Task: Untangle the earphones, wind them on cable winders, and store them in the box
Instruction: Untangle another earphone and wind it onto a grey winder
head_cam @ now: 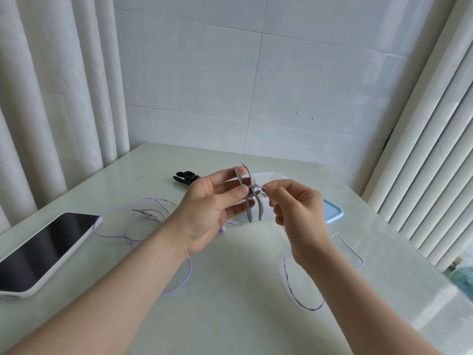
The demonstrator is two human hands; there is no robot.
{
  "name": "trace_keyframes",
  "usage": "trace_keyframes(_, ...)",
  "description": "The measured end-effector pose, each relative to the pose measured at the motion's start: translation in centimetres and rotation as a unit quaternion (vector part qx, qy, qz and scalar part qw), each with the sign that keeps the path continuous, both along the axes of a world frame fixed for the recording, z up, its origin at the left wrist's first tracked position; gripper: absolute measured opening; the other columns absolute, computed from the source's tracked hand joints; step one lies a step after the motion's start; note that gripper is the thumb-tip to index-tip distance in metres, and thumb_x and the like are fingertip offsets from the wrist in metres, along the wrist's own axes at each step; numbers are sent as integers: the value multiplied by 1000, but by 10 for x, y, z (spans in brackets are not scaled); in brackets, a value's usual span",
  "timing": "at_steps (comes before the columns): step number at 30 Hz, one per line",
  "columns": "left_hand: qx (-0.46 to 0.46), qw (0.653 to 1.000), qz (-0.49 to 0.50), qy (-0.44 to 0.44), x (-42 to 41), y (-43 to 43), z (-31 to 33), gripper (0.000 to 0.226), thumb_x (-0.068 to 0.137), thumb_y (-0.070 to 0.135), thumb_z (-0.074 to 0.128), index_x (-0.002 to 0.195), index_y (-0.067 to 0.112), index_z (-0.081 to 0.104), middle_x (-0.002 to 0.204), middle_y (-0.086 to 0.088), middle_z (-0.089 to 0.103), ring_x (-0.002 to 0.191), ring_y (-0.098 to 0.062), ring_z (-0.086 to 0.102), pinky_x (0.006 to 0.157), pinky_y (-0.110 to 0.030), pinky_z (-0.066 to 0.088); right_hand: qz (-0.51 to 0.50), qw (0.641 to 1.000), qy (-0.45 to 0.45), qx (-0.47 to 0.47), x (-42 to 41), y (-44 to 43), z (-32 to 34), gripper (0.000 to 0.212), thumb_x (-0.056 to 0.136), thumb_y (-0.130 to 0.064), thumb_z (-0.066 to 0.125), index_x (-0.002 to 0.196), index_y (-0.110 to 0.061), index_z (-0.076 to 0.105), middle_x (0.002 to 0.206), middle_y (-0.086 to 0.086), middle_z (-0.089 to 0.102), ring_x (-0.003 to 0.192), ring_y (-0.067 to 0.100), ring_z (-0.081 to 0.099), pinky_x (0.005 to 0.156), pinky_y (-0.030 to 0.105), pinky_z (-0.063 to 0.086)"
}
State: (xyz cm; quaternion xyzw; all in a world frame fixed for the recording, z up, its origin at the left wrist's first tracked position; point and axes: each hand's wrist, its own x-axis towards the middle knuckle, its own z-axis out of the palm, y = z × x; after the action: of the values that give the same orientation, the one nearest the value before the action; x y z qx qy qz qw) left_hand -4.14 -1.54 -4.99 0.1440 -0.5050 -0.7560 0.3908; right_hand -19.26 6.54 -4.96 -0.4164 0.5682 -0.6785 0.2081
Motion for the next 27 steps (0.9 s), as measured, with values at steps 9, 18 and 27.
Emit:
trace_keyframes(9,-20,1000,-17,0,-4,-6,-7,37,99,-7,59,136,-6,61,131,-28,68,118,-41,68,61,-19,57,-19,999,31,18,-3,-1,-4,14,95,-12,70,83,-11,79,65,-9,67,57,4,50,54,15,39)
trace_keyframes(18,-26,997,52,-52,0,-12,-10,35,93,12,72,128,8,69,120,-12,78,109,-33,76,63,-52,8,43,988,140,46,-10,-5,-11,20,103,-14,63,95,-18,81,58,-15,63,52,8,39,52,19,36)
trace_keyframes(27,-4,997,44,-68,-2,-13,-4,13,101,7,61,113,5,62,110,-13,74,99,-32,75,61,-50,11,7,944,328,36,-5,-8,-19,21,98,-18,65,88,-25,81,57,-17,59,53,27,33,49,23,30)
